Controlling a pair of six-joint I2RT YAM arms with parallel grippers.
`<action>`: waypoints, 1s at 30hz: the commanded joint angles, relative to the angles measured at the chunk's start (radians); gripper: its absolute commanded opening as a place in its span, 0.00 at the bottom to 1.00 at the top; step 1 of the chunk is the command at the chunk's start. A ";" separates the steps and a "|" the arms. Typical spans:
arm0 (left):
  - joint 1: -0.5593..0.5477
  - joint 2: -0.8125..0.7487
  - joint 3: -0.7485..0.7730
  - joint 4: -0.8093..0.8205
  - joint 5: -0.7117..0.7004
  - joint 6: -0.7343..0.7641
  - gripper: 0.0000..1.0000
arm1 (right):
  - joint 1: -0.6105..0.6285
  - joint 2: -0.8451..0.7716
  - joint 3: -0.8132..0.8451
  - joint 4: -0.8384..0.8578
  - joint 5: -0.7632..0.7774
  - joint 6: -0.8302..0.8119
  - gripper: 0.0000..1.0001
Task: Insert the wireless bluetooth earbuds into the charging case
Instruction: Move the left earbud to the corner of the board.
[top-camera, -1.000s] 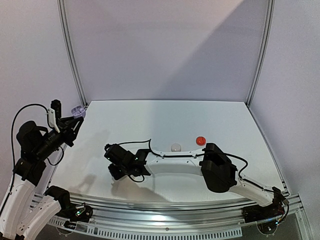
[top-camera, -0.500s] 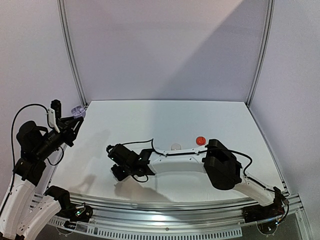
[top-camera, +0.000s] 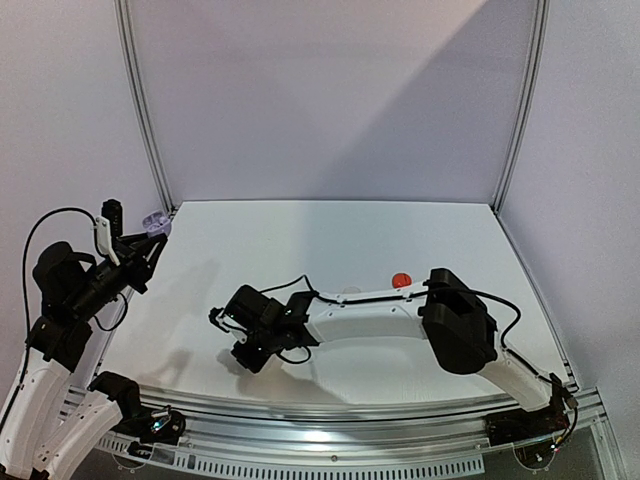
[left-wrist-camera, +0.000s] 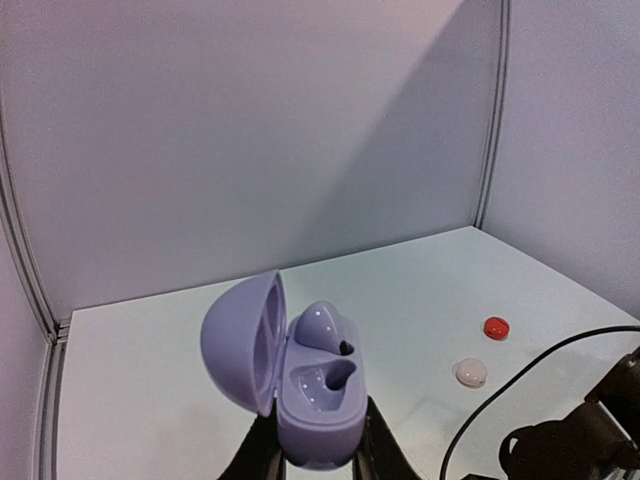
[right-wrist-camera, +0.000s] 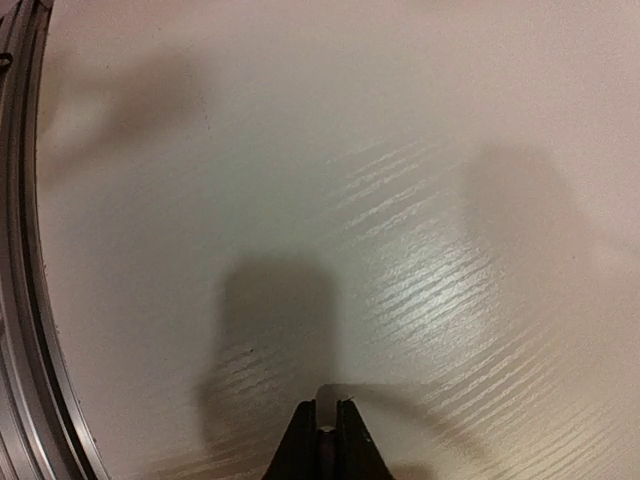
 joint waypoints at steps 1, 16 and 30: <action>0.014 0.003 0.009 -0.023 0.006 0.010 0.00 | 0.028 -0.029 -0.023 -0.176 -0.082 -0.168 0.12; 0.014 0.008 0.007 -0.022 0.013 0.015 0.00 | 0.063 -0.045 0.078 -0.282 -0.153 -0.319 0.37; 0.014 -0.012 0.000 -0.028 0.010 0.020 0.00 | 0.045 -0.244 -0.135 -0.025 -0.119 -0.145 0.47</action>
